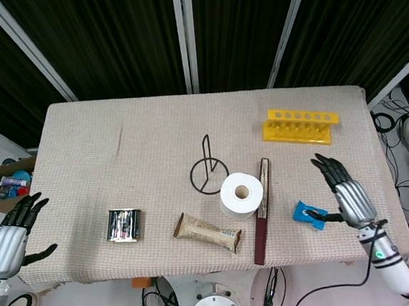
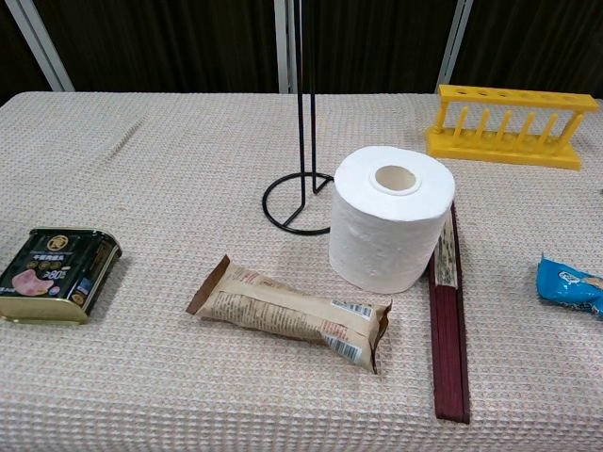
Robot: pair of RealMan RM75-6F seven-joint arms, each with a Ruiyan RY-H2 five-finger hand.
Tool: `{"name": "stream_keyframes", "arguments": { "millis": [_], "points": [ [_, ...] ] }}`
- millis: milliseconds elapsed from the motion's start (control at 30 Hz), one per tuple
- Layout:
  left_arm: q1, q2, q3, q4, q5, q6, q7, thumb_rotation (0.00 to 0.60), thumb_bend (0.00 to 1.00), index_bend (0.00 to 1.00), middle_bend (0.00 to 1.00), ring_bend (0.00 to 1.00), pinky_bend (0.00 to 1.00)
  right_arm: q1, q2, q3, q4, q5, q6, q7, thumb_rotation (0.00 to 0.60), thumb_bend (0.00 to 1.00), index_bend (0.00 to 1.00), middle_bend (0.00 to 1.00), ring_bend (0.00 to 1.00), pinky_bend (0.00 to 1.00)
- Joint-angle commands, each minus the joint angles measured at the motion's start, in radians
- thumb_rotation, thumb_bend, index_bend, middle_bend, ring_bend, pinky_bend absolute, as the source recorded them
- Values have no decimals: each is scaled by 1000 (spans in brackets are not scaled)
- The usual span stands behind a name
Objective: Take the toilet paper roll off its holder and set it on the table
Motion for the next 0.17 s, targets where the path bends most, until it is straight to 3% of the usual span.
{"name": "stream_keyframes", "arguments": {
  "millis": [33,167],
  "points": [
    [0,-1,-1,0,-2,0,1,600,112,129,68,57,218,-117,35,-41,57,35,101,-129,600,18,0,0,0,0],
    [1,-1,0,2,-3,0,3,600,112,129,68,57,218,-176,16,-32,109,92,135,-204,600,20,0,0,0,0]
  ]
}}
